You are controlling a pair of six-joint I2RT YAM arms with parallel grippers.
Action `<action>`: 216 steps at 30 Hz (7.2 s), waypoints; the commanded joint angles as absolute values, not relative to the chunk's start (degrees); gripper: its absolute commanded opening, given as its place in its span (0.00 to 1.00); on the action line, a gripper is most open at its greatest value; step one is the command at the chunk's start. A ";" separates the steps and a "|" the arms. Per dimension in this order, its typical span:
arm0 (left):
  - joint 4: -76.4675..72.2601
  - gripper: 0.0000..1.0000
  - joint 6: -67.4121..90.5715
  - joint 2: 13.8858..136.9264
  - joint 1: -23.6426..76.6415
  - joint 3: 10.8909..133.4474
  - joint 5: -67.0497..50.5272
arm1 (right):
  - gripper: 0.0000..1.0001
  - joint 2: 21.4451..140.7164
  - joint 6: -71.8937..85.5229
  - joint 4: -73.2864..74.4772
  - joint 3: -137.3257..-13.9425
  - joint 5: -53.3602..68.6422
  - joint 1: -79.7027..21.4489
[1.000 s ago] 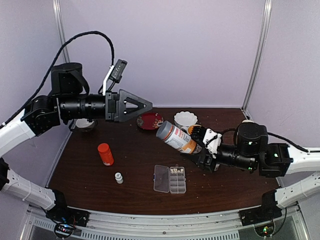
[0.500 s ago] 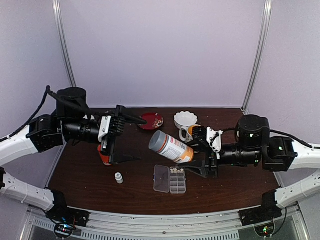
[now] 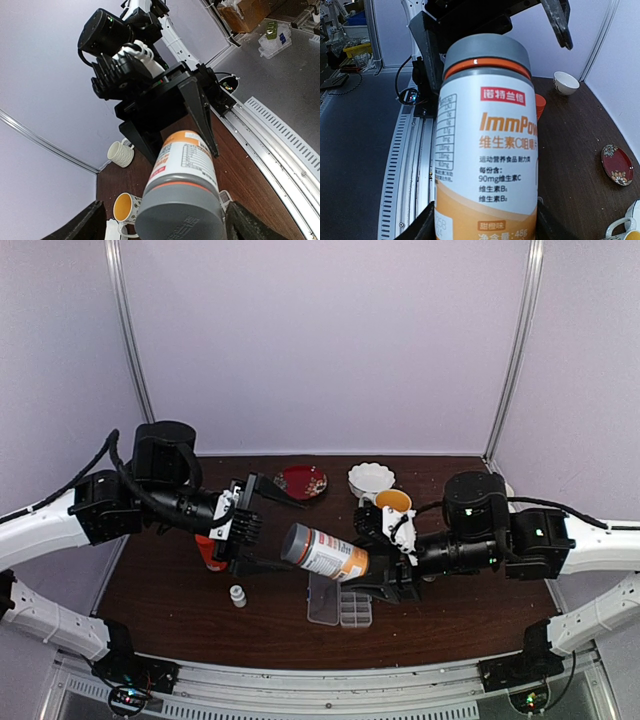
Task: Sort the pills into containers
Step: Unscrew the lid of the pill bottle from the pill bottle, then place the lid of the pill bottle at the center of the board.
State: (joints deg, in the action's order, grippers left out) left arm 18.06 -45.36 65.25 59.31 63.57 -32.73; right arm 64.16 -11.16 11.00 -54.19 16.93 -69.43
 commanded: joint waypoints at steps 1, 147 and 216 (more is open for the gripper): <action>16.51 0.83 -46.41 64.52 59.56 64.39 -34.79 | 0.00 64.16 -10.80 9.24 -56.69 17.40 -69.21; 24.97 0.28 36.39 102.48 58.92 61.90 18.83 | 0.00 63.54 25.50 22.51 -32.71 10.56 -69.48; 27.62 0.72 36.12 98.88 58.95 63.72 16.39 | 0.00 72.56 25.37 38.61 -47.01 8.06 -69.54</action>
State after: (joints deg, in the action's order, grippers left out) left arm 27.70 35.73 100.53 59.18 62.26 16.67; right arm 72.90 26.11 37.58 -45.95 9.02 -69.38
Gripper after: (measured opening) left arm 0.718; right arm 0.555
